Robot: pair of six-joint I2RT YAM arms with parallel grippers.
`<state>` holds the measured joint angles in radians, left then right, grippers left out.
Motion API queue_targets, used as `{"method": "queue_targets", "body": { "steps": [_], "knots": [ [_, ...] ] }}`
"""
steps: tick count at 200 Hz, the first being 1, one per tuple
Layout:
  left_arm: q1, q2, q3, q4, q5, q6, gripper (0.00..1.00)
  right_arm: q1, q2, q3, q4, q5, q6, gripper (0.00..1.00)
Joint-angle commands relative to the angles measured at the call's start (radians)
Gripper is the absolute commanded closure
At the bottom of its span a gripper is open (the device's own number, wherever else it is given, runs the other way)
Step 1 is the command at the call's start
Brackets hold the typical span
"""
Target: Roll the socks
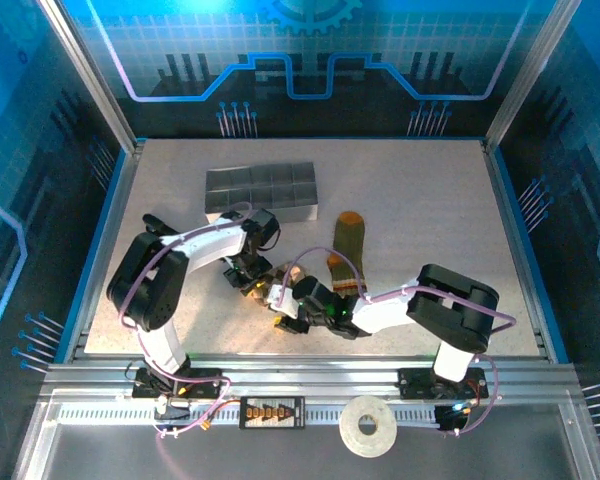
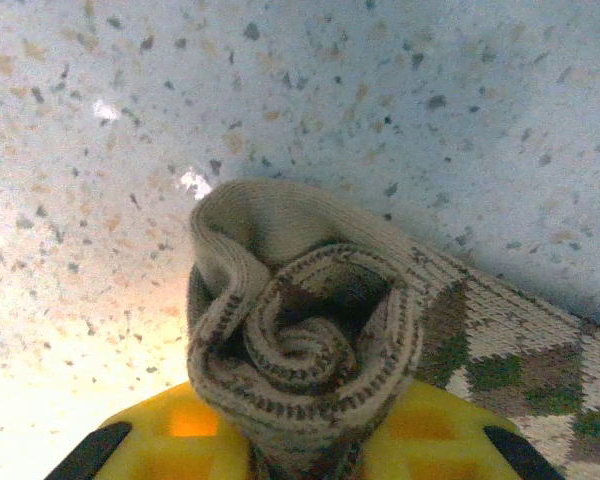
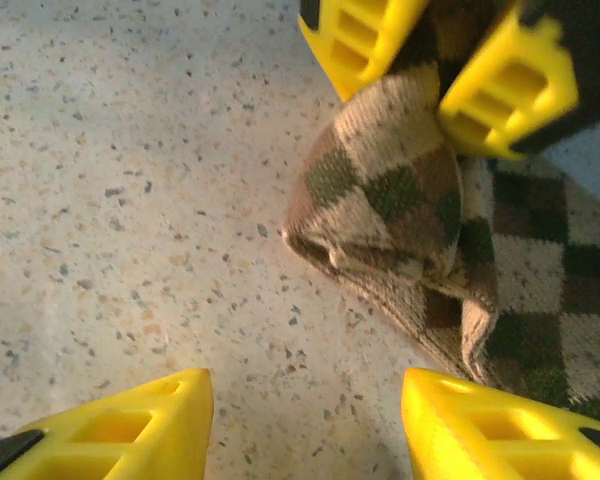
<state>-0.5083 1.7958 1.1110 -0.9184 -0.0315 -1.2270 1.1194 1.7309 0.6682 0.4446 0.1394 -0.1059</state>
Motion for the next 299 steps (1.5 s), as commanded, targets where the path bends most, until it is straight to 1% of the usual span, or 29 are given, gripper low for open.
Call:
{"method": "queue_targets", "body": {
  "steps": [1, 34, 60, 100, 119, 139, 143, 159, 193, 219, 232, 243, 247, 255, 271, 285, 299],
  "knots": [
    [-0.038, 0.136, -0.023, -0.185, -0.007, -0.047, 1.0, 0.046, -0.007, 0.012, 0.056, 0.141, 0.081, 0.47],
    [-0.047, 0.19, 0.024, -0.186, 0.007, -0.022, 1.0, 0.079, 0.024, 0.077, 0.033, 0.277, 0.187, 0.47],
    [-0.047, 0.217, 0.059, -0.197, 0.015, 0.003, 1.0, 0.084, 0.033, 0.1, 0.018, 0.339, 0.194, 0.46],
    [-0.044, 0.246, 0.099, -0.208, 0.022, 0.034, 1.0, 0.088, 0.108, 0.158, 0.005, 0.304, 0.194, 0.51],
    [-0.044, 0.254, 0.114, -0.211, 0.026, 0.046, 1.0, 0.09, 0.138, 0.191, -0.013, 0.292, 0.204, 0.51],
    [-0.041, 0.262, 0.127, -0.208, 0.038, 0.059, 1.0, 0.092, 0.166, 0.206, -0.039, 0.302, 0.22, 0.5],
    [-0.042, 0.263, 0.129, -0.208, 0.042, 0.061, 1.0, 0.092, 0.174, 0.236, -0.048, 0.31, 0.222, 0.5],
    [-0.042, 0.264, 0.133, -0.205, 0.055, 0.066, 1.0, 0.092, 0.2, 0.267, -0.073, 0.333, 0.224, 0.52],
    [-0.042, 0.25, 0.131, -0.199, 0.087, 0.077, 1.0, 0.092, 0.258, 0.349, -0.168, 0.395, 0.233, 0.62],
    [-0.035, 0.219, 0.129, -0.196, 0.122, 0.077, 1.0, 0.091, 0.305, 0.4, -0.308, 0.44, 0.265, 0.72],
    [-0.024, 0.188, 0.125, -0.191, 0.146, 0.077, 1.0, 0.09, 0.319, 0.402, -0.348, 0.445, 0.284, 0.8],
    [-0.004, 0.154, 0.121, -0.19, 0.163, 0.08, 1.0, 0.087, 0.317, 0.383, -0.352, 0.423, 0.303, 0.87],
    [0.003, 0.138, 0.118, -0.19, 0.166, 0.079, 0.97, 0.086, 0.314, 0.377, -0.356, 0.411, 0.315, 0.9],
    [0.021, 0.102, 0.108, -0.176, 0.175, 0.079, 0.88, 0.08, 0.308, 0.359, -0.36, 0.387, 0.342, 0.94],
    [0.067, 0.028, 0.085, -0.133, 0.199, 0.071, 0.65, 0.067, 0.291, 0.313, -0.351, 0.312, 0.391, 1.0],
    [0.102, -0.018, 0.083, -0.098, 0.213, 0.063, 0.5, 0.067, 0.289, 0.279, -0.342, 0.26, 0.423, 1.0],
    [0.127, -0.044, 0.102, -0.083, 0.222, 0.065, 0.41, 0.064, 0.297, 0.252, -0.341, 0.221, 0.465, 1.0]
  ]
}}
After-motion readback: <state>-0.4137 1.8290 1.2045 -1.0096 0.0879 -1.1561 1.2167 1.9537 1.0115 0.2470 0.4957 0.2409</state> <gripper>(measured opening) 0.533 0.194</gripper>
